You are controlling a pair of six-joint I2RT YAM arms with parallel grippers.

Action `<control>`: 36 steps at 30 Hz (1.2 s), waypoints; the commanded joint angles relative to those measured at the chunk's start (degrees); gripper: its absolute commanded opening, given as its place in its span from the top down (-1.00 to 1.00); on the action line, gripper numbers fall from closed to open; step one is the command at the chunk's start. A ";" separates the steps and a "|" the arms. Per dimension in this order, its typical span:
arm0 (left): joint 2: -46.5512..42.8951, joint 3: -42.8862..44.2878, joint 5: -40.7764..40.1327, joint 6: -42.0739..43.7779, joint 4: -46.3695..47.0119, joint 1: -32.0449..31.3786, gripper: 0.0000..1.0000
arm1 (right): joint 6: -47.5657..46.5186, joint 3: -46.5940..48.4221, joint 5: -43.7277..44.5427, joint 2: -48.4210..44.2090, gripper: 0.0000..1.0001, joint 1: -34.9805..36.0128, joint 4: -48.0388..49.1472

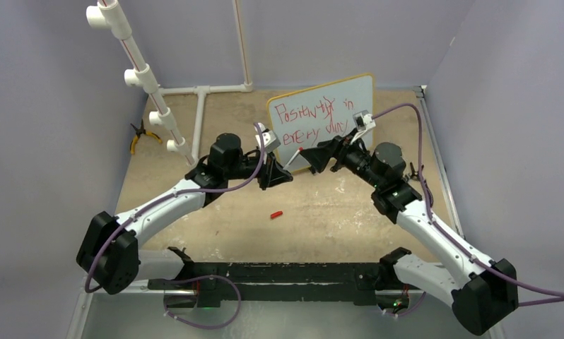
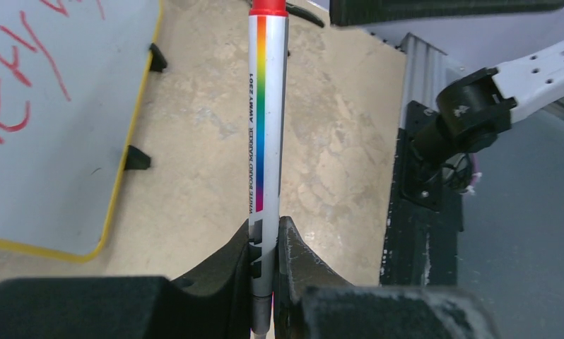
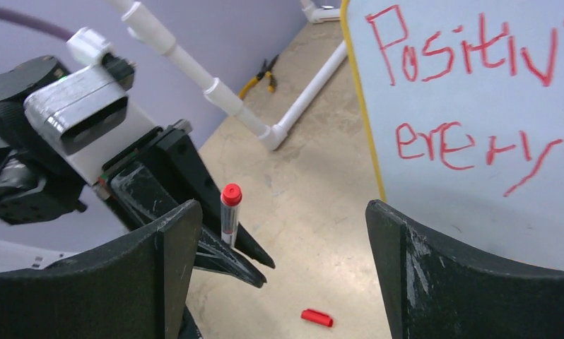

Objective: Write a sentence on the whiteboard
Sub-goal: Close the whiteboard marker at the center of the board.

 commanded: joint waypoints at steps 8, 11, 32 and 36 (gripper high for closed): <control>3.48 -0.22 13.15 -11.03 11.70 0.96 1.00 | 7.35 -3.51 -13.70 5.17 -0.31 2.55 23.37; 3.08 -0.09 12.09 -10.39 10.65 0.94 1.00 | 7.36 -3.58 -13.93 6.19 -0.15 2.62 23.16; -3.75 -3.17 -20.41 -5.61 -7.37 -2.62 0.17 | 4.07 -5.17 1.93 2.81 1.00 2.65 10.92; -1.88 -4.42 -31.13 -0.50 -14.90 -10.63 0.17 | 2.89 -6.35 4.80 0.13 1.00 2.68 9.08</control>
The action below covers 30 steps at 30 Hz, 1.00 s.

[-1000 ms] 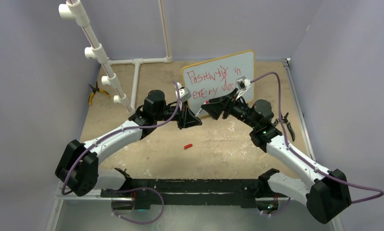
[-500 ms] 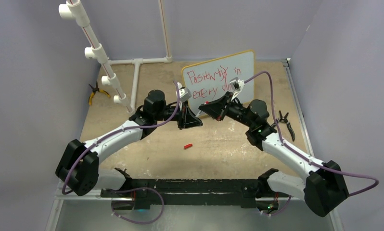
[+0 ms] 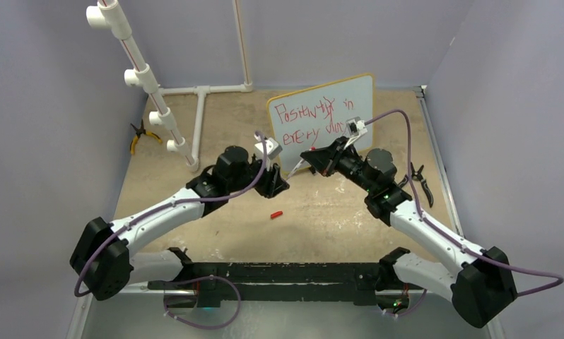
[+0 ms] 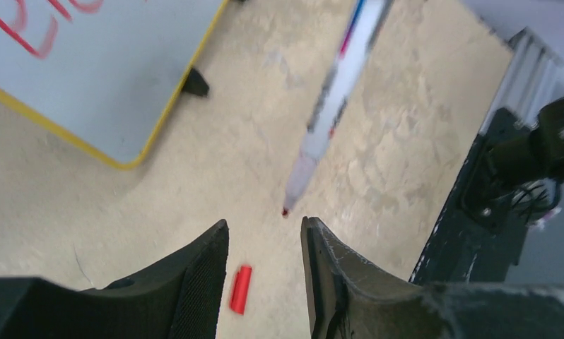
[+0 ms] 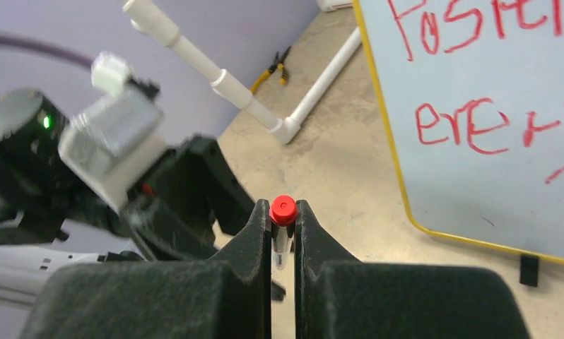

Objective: Write a sentence on the whiteboard
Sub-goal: Close the whiteboard marker at the center of the board.

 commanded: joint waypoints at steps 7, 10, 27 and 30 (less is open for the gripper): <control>10.36 -0.75 -12.72 10.45 -13.21 -12.05 0.22 | -5.83 -2.11 11.04 -10.18 1.00 0.17 -5.01; 13.74 -0.15 -12.74 11.43 -13.02 -12.16 0.24 | -7.16 -2.54 11.53 -12.47 1.00 0.19 -6.07; 14.92 -1.03 -14.25 10.74 -13.92 -12.15 0.30 | -9.57 -3.82 12.24 -17.69 1.00 0.19 -9.50; 10.97 -0.61 -12.60 10.60 -13.08 -10.35 0.29 | -9.47 -3.81 12.71 -17.88 1.00 0.22 -9.81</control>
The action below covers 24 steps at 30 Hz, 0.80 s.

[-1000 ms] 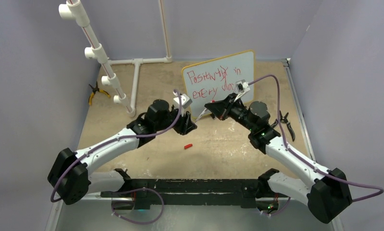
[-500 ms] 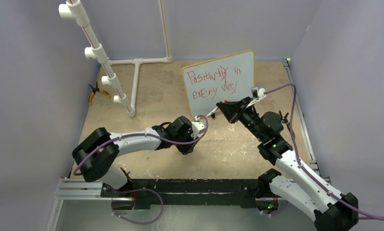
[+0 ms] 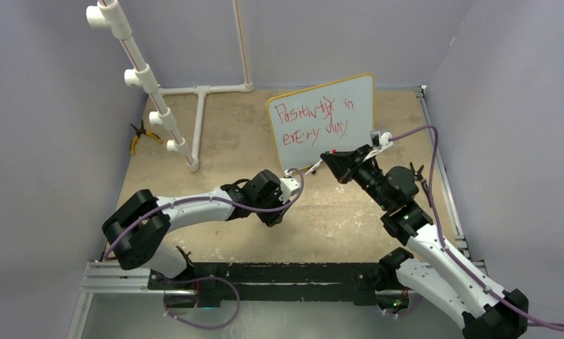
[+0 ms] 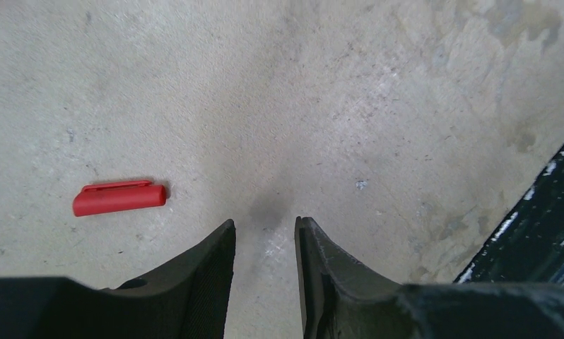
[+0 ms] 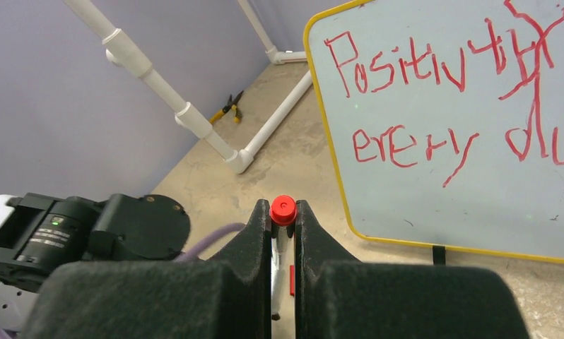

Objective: Write a sentence on the whiteboard
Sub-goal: Close the whiteboard marker at the center of the board.

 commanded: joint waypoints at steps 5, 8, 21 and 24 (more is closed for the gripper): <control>-10.44 3.88 3.37 1.41 -0.50 15.44 0.23 | -0.78 -0.26 3.39 -2.01 1.00 0.20 -0.32; -9.21 5.44 2.22 2.51 0.13 19.54 0.14 | -0.72 -0.69 3.76 -2.55 1.00 0.16 0.17; 0.47 8.26 12.03 -2.68 -0.62 22.18 -0.05 | -1.31 -1.28 3.28 -4.70 1.00 0.21 -1.13; 0.48 7.53 9.28 -10.49 -1.43 22.09 -0.07 | -1.36 -1.40 3.22 -5.12 1.00 0.21 -1.10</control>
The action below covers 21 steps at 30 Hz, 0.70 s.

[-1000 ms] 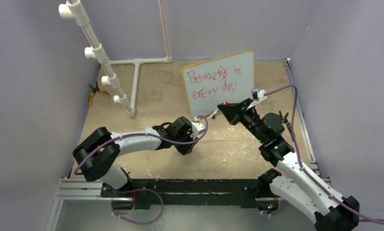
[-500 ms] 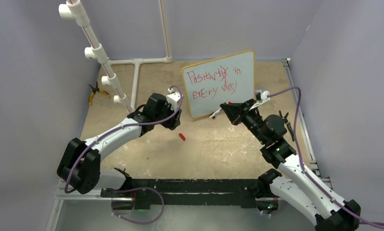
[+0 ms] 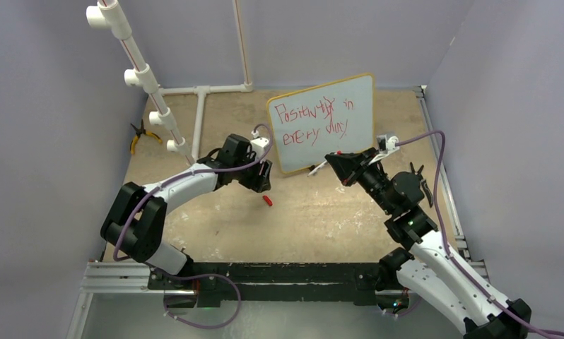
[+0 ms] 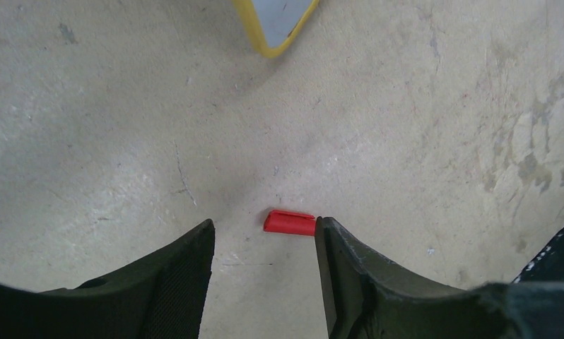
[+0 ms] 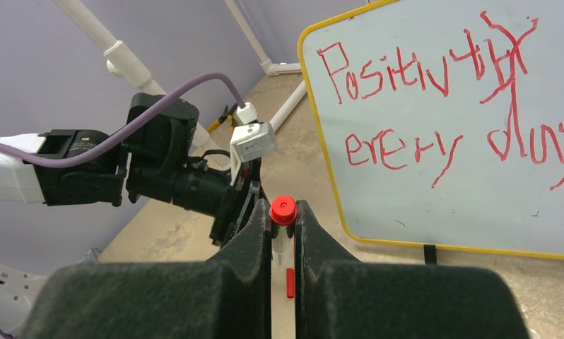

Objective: Write a sentence on the whiteboard
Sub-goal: Close the whiteboard marker at the center of the board.

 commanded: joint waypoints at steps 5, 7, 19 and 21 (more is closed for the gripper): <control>-2.65 -4.47 -4.71 -22.39 3.11 -0.41 -0.07 | -1.23 -1.12 0.47 -0.50 1.00 0.17 1.68; -2.94 -5.15 -6.95 -25.62 2.83 -1.01 -0.04 | -2.12 -1.01 0.41 -0.09 1.00 0.15 2.14; -3.11 -8.78 -13.01 -22.08 11.39 -5.71 -0.02 | -3.20 -1.14 -0.31 -0.72 1.00 0.16 1.25; -2.65 -8.13 -12.57 -20.11 12.19 -5.77 -0.02 | -3.27 -1.14 -0.52 -0.68 1.00 0.20 0.88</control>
